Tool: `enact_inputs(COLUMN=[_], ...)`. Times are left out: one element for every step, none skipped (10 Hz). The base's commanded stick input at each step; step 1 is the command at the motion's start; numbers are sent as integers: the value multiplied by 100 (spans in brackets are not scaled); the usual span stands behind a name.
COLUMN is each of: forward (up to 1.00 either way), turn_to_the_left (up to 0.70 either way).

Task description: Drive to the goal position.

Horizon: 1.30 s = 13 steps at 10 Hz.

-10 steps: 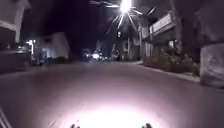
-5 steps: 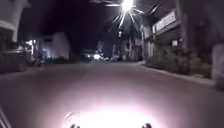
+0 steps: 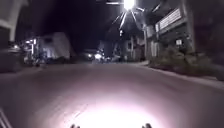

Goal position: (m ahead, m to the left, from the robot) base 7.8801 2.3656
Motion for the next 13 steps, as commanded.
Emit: enact_inputs(forward=[85,85,85,85,85,85,85,85,85,85,85,85,85], turn_to_the_left=[0,0,0,0,0,0,0,0,0,0,0,0,0])
